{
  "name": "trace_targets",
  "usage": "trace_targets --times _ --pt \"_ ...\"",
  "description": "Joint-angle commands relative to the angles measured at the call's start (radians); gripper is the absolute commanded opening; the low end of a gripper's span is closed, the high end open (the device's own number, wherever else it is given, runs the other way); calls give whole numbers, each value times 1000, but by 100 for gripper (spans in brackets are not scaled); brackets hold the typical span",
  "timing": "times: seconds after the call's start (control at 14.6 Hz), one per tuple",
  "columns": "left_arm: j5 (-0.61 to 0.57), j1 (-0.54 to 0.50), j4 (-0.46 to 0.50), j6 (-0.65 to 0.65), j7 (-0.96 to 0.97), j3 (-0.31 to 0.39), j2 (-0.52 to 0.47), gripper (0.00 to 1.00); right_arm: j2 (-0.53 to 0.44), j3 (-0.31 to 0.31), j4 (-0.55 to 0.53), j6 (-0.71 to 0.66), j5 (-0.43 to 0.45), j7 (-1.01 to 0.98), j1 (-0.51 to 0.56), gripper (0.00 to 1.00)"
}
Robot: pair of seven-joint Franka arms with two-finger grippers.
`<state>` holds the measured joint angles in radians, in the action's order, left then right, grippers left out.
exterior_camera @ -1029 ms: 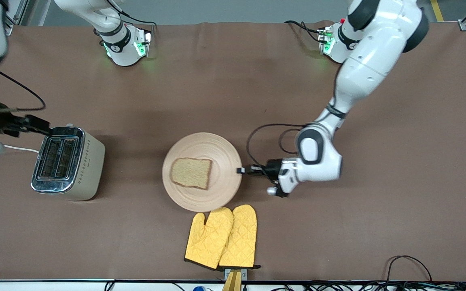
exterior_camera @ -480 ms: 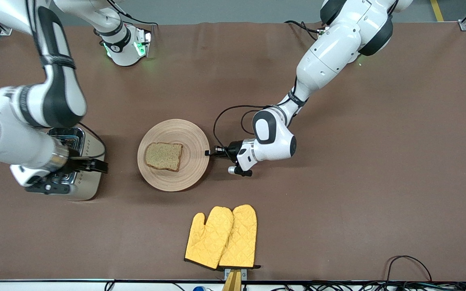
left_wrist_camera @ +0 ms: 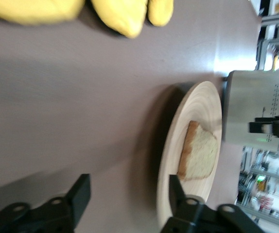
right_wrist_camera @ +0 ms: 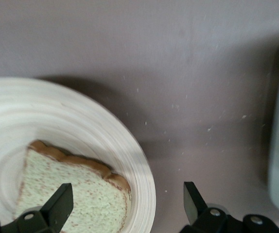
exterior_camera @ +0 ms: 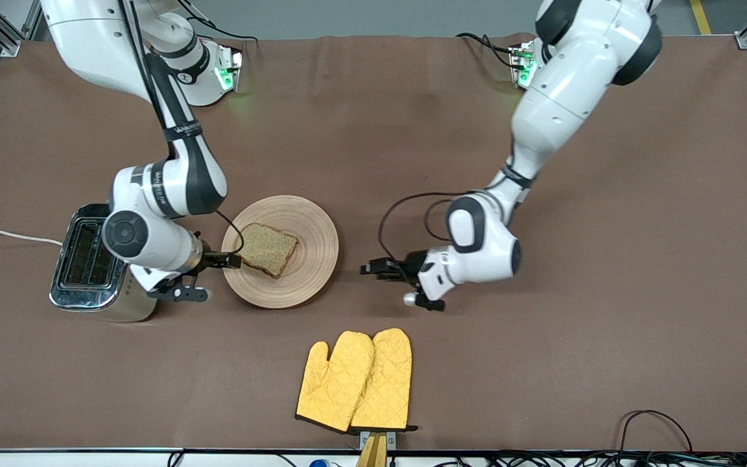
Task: Move plate and put bread in toaster
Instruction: 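Release the plate with the left gripper while the right gripper lowers to bread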
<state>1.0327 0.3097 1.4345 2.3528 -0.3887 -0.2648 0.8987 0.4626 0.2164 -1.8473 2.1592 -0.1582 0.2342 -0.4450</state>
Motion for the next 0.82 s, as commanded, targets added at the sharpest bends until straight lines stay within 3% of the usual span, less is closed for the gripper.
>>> trace_targets --times 0.0,0.21,0.34,0.55,0.75 --pt "-233 -165 61 -151 74 -11 -102 100 -151 4 -219 86 -20 13 -12 100" --pt "-380 -276 34 -295 88 -7 -168 100 -162 6 -269 120 -93 16 -12 100" --pt "-545 -331 -6 -370 88 -4 -214 100 -160 6 -282 140 -129 81 -23 100" --pt "-785 -362 -9 -435 103 -4 -344 100 -177 6 -380 287 -130 169 -58 100" --pt "-905 -391 -17 -545 128 -2 -486 100 -171 12 -385 310 -129 278 -132 100"
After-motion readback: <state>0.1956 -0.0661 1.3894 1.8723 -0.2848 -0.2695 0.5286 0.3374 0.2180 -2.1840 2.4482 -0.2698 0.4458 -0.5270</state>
